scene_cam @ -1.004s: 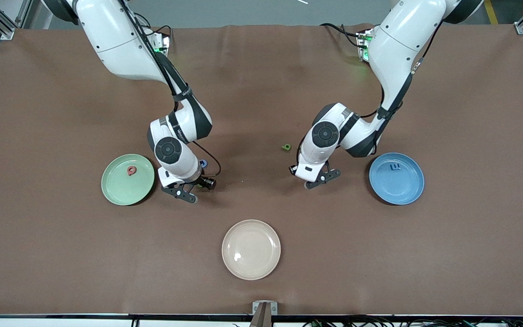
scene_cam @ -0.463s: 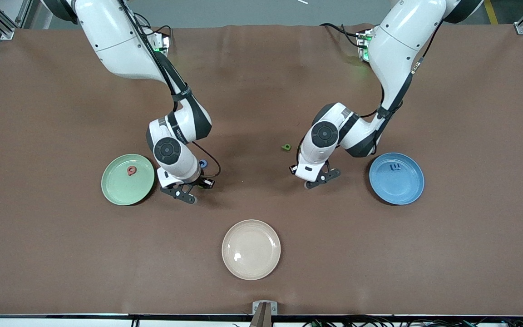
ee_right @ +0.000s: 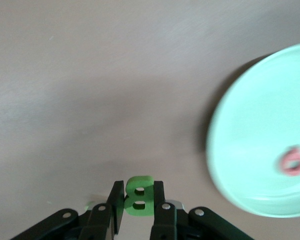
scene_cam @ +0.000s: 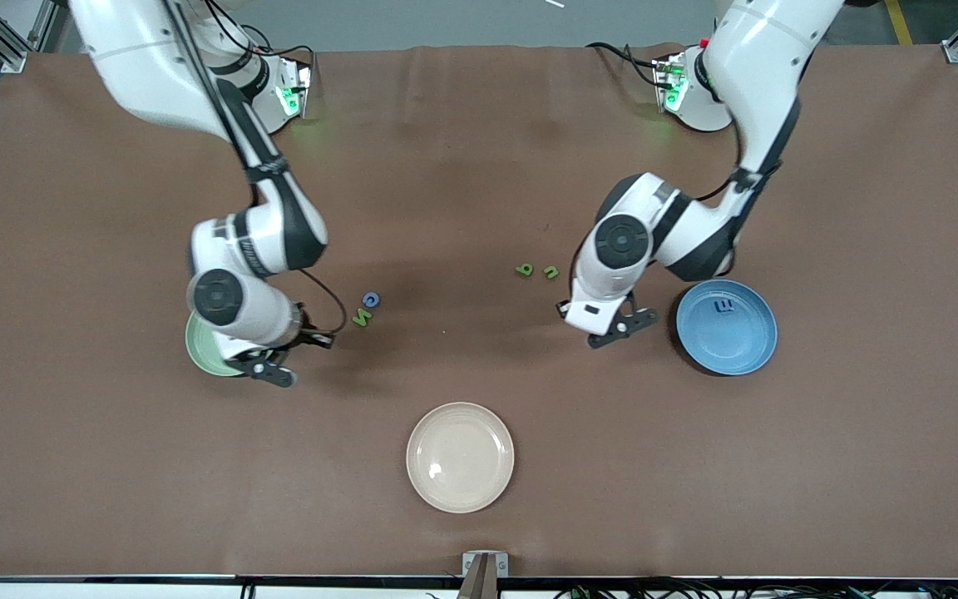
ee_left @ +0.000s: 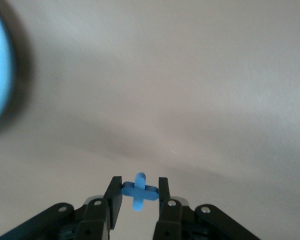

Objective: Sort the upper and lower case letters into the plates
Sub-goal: 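Carry the x to the blue plate while the right gripper carries B, then release the x while the right gripper releases B and reaches green N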

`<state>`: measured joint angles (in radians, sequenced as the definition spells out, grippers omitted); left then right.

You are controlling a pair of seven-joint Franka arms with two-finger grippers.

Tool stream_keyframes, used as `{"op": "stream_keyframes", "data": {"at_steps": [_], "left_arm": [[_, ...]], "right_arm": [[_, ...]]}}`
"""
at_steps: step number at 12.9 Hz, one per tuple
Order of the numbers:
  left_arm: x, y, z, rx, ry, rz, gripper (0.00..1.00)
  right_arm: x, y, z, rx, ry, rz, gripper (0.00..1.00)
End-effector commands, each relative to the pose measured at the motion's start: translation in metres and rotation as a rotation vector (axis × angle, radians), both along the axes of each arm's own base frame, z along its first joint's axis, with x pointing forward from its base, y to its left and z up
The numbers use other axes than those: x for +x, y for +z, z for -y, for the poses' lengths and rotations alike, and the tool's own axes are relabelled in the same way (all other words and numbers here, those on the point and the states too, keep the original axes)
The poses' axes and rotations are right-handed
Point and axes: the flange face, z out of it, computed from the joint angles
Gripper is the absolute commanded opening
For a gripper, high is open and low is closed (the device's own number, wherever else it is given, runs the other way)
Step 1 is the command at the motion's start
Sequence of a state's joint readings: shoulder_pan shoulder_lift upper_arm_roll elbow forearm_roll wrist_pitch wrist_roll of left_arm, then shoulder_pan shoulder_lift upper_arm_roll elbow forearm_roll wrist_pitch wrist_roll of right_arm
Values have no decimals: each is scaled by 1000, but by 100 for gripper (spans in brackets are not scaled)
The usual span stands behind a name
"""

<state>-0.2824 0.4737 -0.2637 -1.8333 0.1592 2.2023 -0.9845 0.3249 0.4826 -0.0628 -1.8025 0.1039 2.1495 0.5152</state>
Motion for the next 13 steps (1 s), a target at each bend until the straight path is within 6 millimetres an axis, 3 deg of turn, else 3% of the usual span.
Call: {"op": "stream_keyframes", "data": {"at_steps": [1, 4, 7, 9, 13], "left_arm": [[1, 23, -66, 28, -58, 4, 17], [0, 25, -138, 38, -118, -22, 16], [6, 12, -215, 18, -199, -31, 16], [12, -2, -259, -5, -223, -12, 16], [19, -44, -305, 16, -243, -3, 16]], "right_arm": [[-15, 7, 61, 39, 91, -30, 1], [-31, -9, 105, 55, 143, -15, 1], [-50, -48, 130, 48, 171, 56, 1], [-52, -59, 131, 44, 176, 72, 2], [-54, -75, 128, 42, 181, 53, 2]]}}
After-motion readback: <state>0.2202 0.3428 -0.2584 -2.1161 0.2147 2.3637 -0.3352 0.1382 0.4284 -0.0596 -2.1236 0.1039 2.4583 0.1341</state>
